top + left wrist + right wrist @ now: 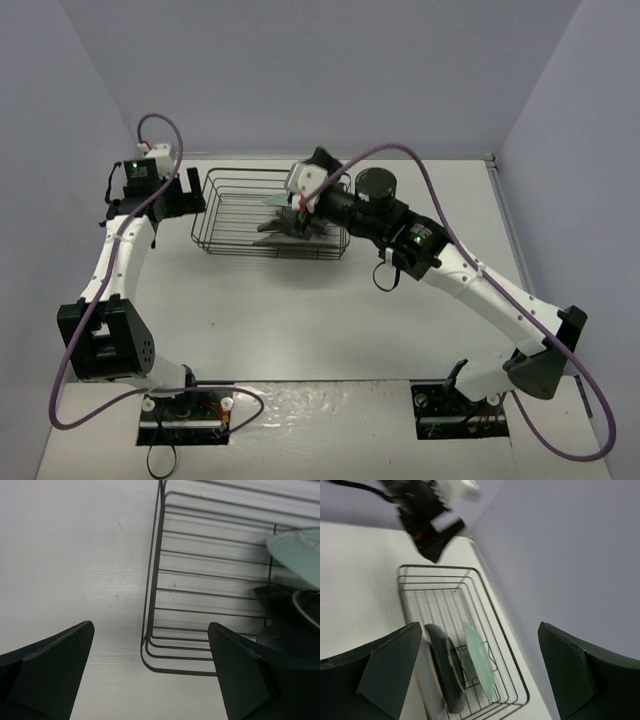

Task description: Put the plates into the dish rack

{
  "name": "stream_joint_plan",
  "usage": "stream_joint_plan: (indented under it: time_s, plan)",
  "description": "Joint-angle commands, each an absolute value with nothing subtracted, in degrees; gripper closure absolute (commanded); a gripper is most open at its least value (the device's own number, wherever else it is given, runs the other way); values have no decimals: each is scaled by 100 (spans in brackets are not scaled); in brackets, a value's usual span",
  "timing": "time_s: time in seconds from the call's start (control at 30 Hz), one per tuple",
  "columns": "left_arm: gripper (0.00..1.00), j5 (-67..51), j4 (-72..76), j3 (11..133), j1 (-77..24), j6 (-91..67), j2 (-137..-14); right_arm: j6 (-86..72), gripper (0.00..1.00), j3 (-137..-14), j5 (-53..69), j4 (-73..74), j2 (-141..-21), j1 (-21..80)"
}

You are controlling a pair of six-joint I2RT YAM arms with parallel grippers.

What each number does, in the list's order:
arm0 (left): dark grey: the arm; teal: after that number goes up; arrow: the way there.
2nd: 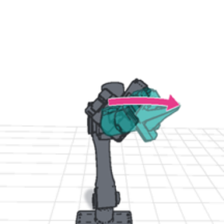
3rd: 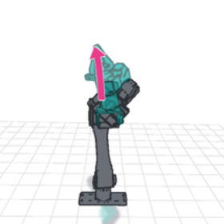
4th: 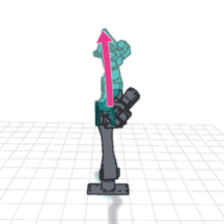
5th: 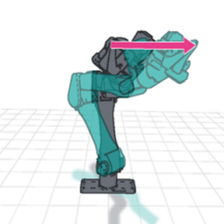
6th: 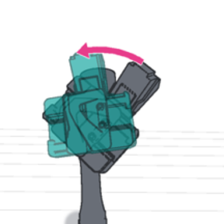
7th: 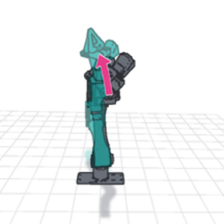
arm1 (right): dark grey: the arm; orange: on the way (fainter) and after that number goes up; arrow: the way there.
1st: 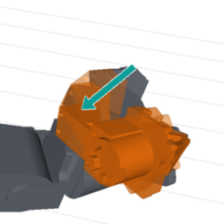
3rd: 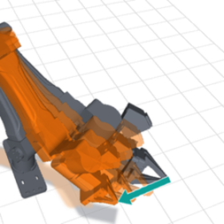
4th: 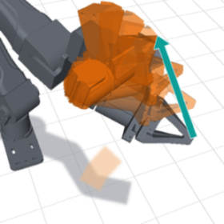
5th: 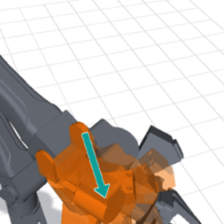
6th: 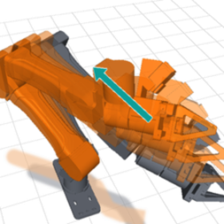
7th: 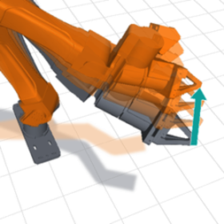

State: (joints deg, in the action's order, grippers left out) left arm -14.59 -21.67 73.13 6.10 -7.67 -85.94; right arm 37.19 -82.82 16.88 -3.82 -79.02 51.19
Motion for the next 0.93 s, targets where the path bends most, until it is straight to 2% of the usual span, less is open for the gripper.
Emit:
stream_joint_plan:
  time_s: [0.0, 0.07, 0.13, 0.23, 0.5, 0.9]
  plan:
    - [3, -374, -2472, 8222, 592, -1529, -7606, 1421, 0, -8844, -651, -1276, -8145, 4536]
    - [3, 521, -2684, 8116, 590, -1933, -7143, 83, 0, -8879, -1268, -1133, -8161, 4126]
    - [3, 989, -2716, 7468, 598, -2283, -6675, -1115, 0, -8389, -1736, -1039, -8034, 3322]
    - [3, 1305, -2827, 6859, 589, -2835, -6123, -2318, 0, -7525, -2337, -1147, -7711, 2862]
    - [3, 1951, -2506, 5468, 589, -3322, -5333, -3645, 0, -5853, -4296, -160, -7159, 2602]
    - [3, 1459, -2322, 5186, 586, -3275, -4702, -3769, 0, -5023, -4103, -244, -6387, 2616]
